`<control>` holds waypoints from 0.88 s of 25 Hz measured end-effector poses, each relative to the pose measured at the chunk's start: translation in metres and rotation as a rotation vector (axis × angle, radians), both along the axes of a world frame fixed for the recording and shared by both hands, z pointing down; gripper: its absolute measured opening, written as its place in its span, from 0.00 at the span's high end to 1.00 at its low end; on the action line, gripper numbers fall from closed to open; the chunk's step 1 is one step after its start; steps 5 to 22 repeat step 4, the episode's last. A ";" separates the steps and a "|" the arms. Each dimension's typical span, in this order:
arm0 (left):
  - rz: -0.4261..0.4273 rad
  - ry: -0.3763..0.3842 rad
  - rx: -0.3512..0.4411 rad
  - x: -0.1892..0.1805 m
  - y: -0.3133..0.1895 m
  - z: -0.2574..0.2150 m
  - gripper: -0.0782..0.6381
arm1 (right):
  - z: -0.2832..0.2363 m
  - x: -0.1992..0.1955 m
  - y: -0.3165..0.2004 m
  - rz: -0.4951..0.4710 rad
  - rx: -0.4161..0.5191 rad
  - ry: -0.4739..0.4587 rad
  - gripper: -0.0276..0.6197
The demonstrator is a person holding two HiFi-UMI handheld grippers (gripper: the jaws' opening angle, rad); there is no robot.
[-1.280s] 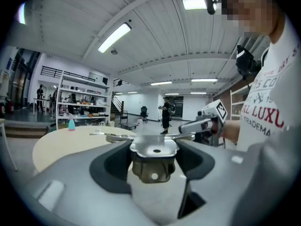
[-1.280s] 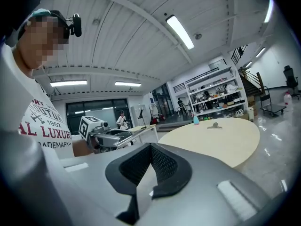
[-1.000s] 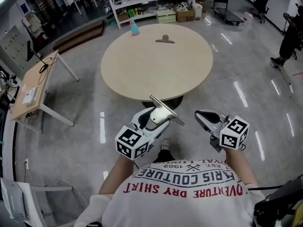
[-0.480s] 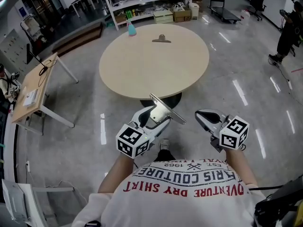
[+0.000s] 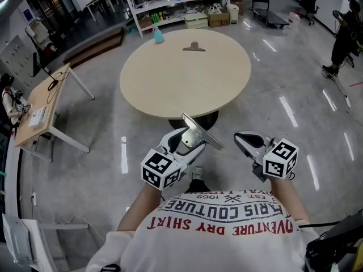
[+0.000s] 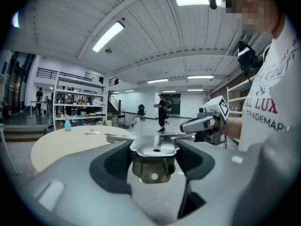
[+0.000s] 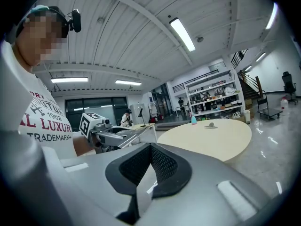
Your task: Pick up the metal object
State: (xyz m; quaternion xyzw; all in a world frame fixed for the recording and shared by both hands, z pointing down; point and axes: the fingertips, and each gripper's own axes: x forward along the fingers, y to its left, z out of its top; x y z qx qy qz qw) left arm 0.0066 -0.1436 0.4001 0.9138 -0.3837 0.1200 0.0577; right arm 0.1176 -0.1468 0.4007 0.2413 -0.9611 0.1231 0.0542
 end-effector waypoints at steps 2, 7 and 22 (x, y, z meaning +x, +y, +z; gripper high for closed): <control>0.002 0.000 -0.003 0.003 0.000 0.001 0.49 | 0.001 0.002 -0.001 0.000 -0.003 -0.001 0.96; 0.003 -0.002 -0.006 0.006 -0.001 0.003 0.49 | 0.002 0.005 -0.003 0.000 -0.005 -0.001 0.96; 0.003 -0.002 -0.006 0.006 -0.001 0.003 0.49 | 0.002 0.005 -0.003 0.000 -0.005 -0.001 0.96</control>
